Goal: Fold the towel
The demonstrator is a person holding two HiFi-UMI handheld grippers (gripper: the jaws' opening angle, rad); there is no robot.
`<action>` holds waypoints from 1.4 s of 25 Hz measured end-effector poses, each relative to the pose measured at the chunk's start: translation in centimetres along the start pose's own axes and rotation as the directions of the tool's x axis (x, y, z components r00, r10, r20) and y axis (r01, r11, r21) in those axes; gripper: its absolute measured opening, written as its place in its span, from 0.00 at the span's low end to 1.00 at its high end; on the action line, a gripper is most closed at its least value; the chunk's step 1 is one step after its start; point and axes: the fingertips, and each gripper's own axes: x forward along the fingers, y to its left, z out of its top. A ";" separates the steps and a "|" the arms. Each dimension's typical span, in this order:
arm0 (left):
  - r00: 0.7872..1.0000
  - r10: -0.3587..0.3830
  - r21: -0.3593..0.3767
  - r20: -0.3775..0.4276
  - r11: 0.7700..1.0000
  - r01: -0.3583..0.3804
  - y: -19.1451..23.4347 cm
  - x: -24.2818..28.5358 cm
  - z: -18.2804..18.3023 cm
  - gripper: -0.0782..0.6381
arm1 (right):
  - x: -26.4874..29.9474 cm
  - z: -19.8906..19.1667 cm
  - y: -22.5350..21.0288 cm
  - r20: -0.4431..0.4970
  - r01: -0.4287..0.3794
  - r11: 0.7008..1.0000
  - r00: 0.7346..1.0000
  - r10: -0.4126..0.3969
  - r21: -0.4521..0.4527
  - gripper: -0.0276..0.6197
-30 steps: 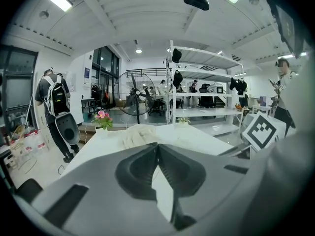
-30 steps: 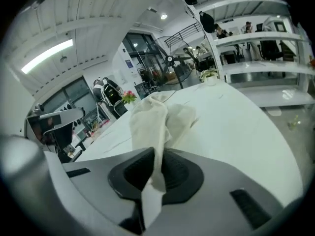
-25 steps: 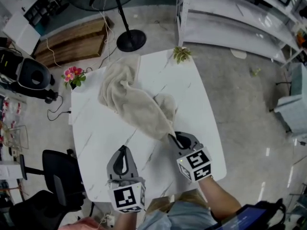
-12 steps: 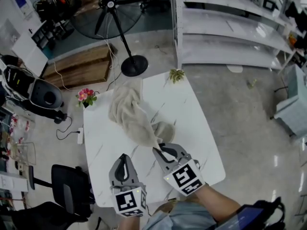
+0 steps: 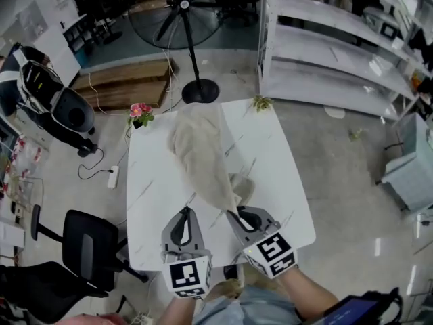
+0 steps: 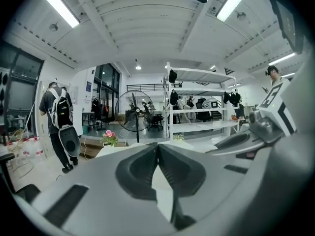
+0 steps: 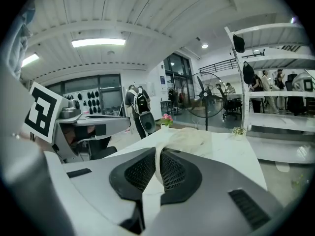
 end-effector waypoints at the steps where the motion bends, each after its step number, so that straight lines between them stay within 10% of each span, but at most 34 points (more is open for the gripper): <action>1: 1.000 -0.002 -0.005 -0.006 1.000 0.002 -0.1 -0.6 -0.5 0.12 | -0.4 -0.5 0.6 -0.009 -0.002 1.000 1.000 0.002 0.002 0.08; 24: 0.969 0.163 -0.126 -0.187 0.974 -0.189 -4.6 -10.4 -11.3 0.12 | -6.7 -13.4 7.7 -0.224 -0.239 0.970 0.945 0.240 0.032 0.08; 35: 0.973 0.173 -0.113 -0.153 0.975 -0.191 -2.4 -7.7 -9.8 0.12 | -4.1 -12.0 7.2 -0.227 -0.258 0.966 0.939 0.257 0.024 0.08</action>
